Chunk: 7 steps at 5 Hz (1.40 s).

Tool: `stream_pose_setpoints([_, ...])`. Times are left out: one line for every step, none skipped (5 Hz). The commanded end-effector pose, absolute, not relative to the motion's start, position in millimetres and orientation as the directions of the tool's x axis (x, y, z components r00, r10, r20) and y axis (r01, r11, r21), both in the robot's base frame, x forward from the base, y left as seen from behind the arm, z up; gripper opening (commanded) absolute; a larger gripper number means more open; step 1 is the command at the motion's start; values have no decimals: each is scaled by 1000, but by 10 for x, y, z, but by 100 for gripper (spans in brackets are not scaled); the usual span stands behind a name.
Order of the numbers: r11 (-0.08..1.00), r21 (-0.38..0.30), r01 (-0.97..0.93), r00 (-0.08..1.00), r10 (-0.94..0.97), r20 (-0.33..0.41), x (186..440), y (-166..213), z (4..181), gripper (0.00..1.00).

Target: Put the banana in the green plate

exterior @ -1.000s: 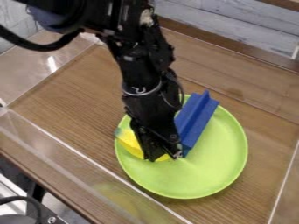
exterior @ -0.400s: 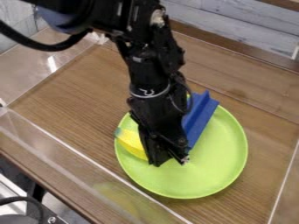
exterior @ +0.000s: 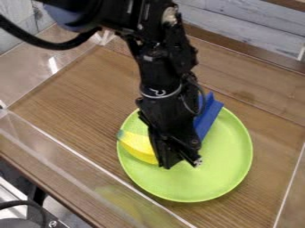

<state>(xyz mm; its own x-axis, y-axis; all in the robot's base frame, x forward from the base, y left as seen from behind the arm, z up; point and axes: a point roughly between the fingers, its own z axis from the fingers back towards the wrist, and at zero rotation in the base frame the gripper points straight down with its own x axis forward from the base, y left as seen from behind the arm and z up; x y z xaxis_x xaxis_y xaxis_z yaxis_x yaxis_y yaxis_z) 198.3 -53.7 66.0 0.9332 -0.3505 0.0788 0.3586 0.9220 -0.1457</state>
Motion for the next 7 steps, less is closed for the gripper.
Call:
stream_pose_setpoints([920,-132,368,928,-356,108,2080,-589,733,0])
stream_pose_setpoints([922,-132,365,930,-353,105,2094,-630,735,0])
stream_pose_setpoints([922,-131,363,930,-352,102,2103,-666,740,0])
stream_pose_setpoints([922,-128,366,929,-355,99,2114,-709,738,0])
stream_pose_setpoints([919,-126,373,927,-363,96,2132,-758,723,0])
stream_pose_setpoints([914,-121,388,921,-378,93,2165,-805,705,0])
stream_pose_setpoints([910,-120,397,917,-388,92,2174,-853,718,0])
